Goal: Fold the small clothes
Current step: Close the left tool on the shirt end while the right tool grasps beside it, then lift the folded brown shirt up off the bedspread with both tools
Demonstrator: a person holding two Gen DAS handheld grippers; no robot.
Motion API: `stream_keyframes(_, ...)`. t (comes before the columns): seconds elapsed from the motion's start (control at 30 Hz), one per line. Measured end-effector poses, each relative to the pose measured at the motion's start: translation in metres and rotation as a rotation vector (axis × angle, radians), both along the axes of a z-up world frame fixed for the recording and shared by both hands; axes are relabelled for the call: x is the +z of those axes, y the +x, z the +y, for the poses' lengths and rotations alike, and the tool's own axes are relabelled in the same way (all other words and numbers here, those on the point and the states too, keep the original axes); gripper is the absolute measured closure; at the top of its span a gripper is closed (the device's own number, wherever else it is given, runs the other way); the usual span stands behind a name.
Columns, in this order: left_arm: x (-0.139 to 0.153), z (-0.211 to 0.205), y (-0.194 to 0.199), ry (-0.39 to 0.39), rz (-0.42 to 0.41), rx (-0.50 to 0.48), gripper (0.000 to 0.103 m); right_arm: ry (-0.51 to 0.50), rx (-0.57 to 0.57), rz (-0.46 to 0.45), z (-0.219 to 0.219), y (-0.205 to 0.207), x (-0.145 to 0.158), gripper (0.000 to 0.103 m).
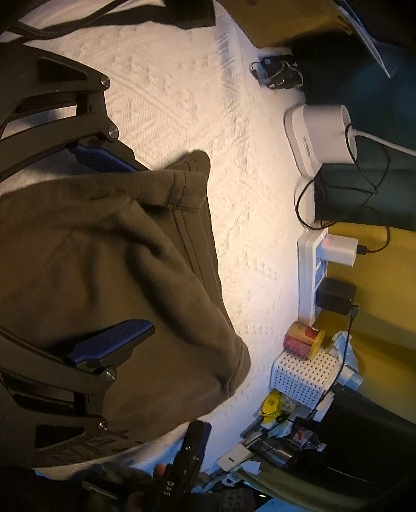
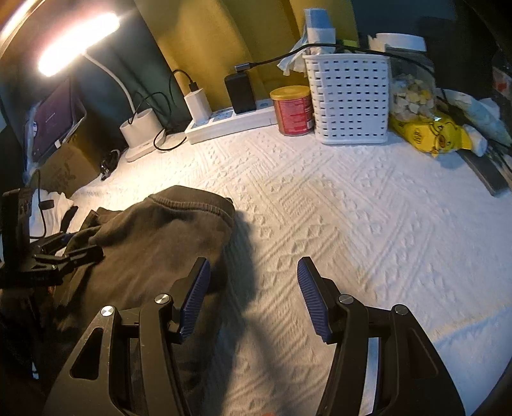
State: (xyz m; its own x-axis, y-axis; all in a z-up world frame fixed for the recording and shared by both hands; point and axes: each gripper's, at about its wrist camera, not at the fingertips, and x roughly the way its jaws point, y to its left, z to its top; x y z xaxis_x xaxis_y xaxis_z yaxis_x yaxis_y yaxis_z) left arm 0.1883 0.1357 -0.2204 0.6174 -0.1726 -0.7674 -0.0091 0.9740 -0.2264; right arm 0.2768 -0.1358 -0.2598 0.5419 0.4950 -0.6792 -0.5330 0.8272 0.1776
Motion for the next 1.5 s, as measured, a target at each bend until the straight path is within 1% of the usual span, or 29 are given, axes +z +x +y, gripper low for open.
stream_keyframes(0.13, 0.0, -0.009, 0.003, -0.024, -0.007, -0.024, 0.022, 0.038, 0.033, 0.024, 0.006, 0.011, -0.002, 0.043)
stream_keyframes(0.27, 0.001, -0.017, 0.005, -0.017, -0.014, -0.04, 0.022, 0.054, 0.06, 0.038, 0.012, 0.016, -0.003, 0.043)
stream_keyframes(0.33, 0.001, -0.019, 0.007, -0.02, -0.016, -0.045, 0.028, 0.058, 0.081, 0.043, 0.017, 0.016, -0.005, 0.043)
stream_keyframes(0.4, 0.0, -0.021, 0.008, -0.028, -0.018, -0.054, 0.028, 0.058, 0.104, 0.049, 0.023, 0.015, -0.007, 0.043)
stream_keyframes(0.47, 0.0, -0.024, 0.008, -0.021, -0.022, -0.064, 0.03, 0.055, 0.122, 0.056, 0.029, 0.015, -0.008, 0.043)
stream_keyframes(0.53, 0.0, -0.025, 0.007, -0.022, -0.025, -0.069, 0.037, 0.057, 0.144, 0.061, 0.035, 0.015, -0.008, 0.043)
stream_keyframes(0.57, 0.0, -0.025, 0.007, -0.027, -0.026, -0.07, 0.039, 0.053, 0.157, 0.062, 0.038, 0.014, -0.008, 0.043)
stream_keyframes(0.6, 0.0, -0.024, 0.007, -0.029, -0.027, -0.07, 0.044, 0.046, 0.17, 0.059, 0.042, 0.014, -0.008, 0.043)
stream_keyframes(0.63, 0.0, -0.024, 0.007, -0.034, -0.025, -0.072, 0.052, 0.035, 0.185, 0.053, 0.047, 0.014, -0.008, 0.043)
stream_keyframes(0.7, 0.0, -0.026, 0.007, -0.03, -0.026, -0.074, 0.055, 0.01, 0.209, 0.051, 0.056, 0.012, -0.007, 0.043)
stream_keyframes(0.77, 0.0, -0.025, 0.007, -0.028, -0.027, -0.069, 0.062, -0.016, 0.231, 0.041, 0.065, 0.008, -0.007, 0.043)
stream_keyframes(0.8, 0.0, -0.023, 0.007, -0.035, -0.026, -0.062, 0.071, -0.03, 0.244, 0.028, 0.069, 0.003, -0.007, 0.043)
stream_keyframes(0.83, -0.001, -0.02, 0.007, -0.047, -0.025, -0.053, 0.082, -0.062, 0.26, 0.002, 0.076, -0.003, -0.008, 0.043)
stream_keyframes(0.9, -0.002, -0.016, 0.006, -0.069, -0.023, -0.046, 0.083, -0.122, 0.27, -0.041, 0.083, -0.011, -0.009, 0.044)
stream_keyframes(0.93, -0.002, -0.017, 0.006, -0.063, -0.023, -0.047, 0.085, -0.144, 0.273, -0.056, 0.086, -0.013, -0.01, 0.046)
stream_keyframes(0.97, -0.001, -0.02, 0.006, -0.049, -0.024, -0.053, 0.085, -0.151, 0.278, -0.061, 0.086, -0.015, -0.01, 0.051)
stream_keyframes(1.0, -0.001, -0.023, 0.006, -0.039, -0.025, -0.061, 0.087, -0.152, 0.285, -0.064, 0.086, -0.016, -0.01, 0.059)
stream_keyframes(1.1, -0.001, -0.028, 0.006, -0.022, -0.028, -0.073, 0.088, -0.167, 0.316, -0.078, 0.087, -0.024, -0.012, 0.074)
stream_keyframes(1.17, 0.0, -0.029, 0.004, -0.023, -0.031, -0.073, 0.089, -0.177, 0.325, -0.091, 0.089, -0.029, -0.013, 0.079)
stream_keyframes(1.2, 0.001, -0.029, 0.004, -0.022, -0.033, -0.073, 0.09, -0.178, 0.329, -0.094, 0.089, -0.031, -0.013, 0.081)
stream_keyframes(1.37, 0.006, -0.035, -0.003, -0.017, -0.057, -0.082, 0.09, -0.156, 0.325, -0.091, 0.086, -0.033, -0.009, 0.082)
stream_keyframes(1.5, 0.011, -0.039, -0.009, -0.015, -0.083, -0.082, 0.09, -0.141, 0.322, -0.12, 0.084, -0.044, 0.002, 0.082)
